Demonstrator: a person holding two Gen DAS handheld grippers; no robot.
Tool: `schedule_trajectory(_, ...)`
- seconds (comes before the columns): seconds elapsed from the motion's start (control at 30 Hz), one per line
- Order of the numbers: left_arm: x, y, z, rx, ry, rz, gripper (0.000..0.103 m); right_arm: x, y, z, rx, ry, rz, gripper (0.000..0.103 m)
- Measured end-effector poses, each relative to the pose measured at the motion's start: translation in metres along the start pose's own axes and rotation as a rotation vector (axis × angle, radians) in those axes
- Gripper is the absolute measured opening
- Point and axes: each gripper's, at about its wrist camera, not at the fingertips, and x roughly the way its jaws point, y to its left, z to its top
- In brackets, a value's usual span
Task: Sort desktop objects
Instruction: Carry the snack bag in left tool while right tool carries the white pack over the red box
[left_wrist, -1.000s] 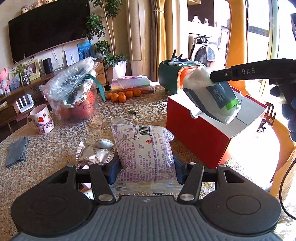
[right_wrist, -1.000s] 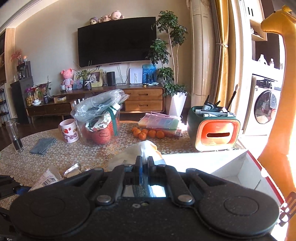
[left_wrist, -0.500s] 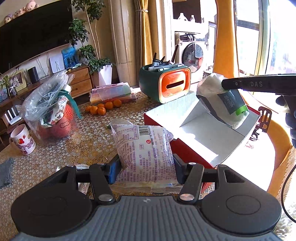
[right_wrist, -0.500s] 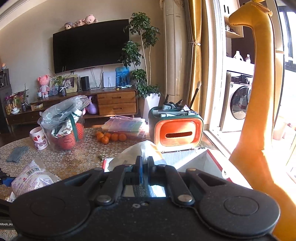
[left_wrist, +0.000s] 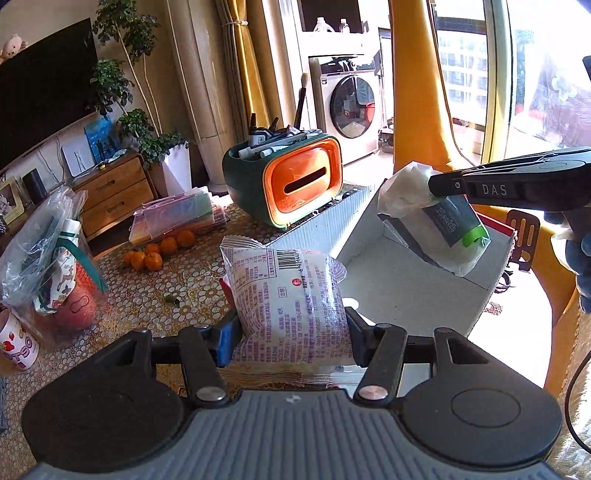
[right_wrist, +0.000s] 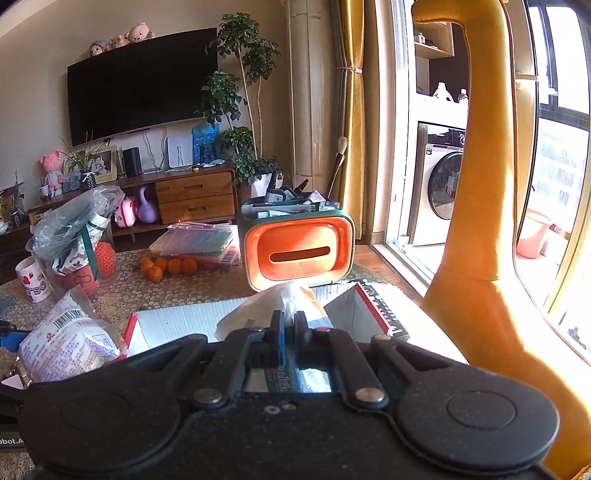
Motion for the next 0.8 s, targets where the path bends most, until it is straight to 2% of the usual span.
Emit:
schedule_trajectory(0.27, 0.053, -0.026, 0.021, 0.053, 0.062, -0.031, 0.057, 0.025, -0.018, -0.005, -0.005, 0.036, -0.038, 0.004)
schedule_trajectory(0.47, 0.089, -0.044, 0.015, 0.129, 0.129, -0.021, 0.057, 0.048, -0.024, -0.020, -0.013, 0.087, -0.039, 0.004)
schedule_trajectory(0.63, 0.110, -0.047, 0.016, 0.128, 0.193, -0.036, 0.057, 0.062, -0.023, -0.036, -0.026, 0.140, -0.037, 0.004)
schedule_trajectory(0.8, 0.130, -0.048, 0.022, 0.118, 0.290, -0.061, 0.057, 0.072, -0.026, -0.044, -0.026, 0.170, -0.035, 0.004)
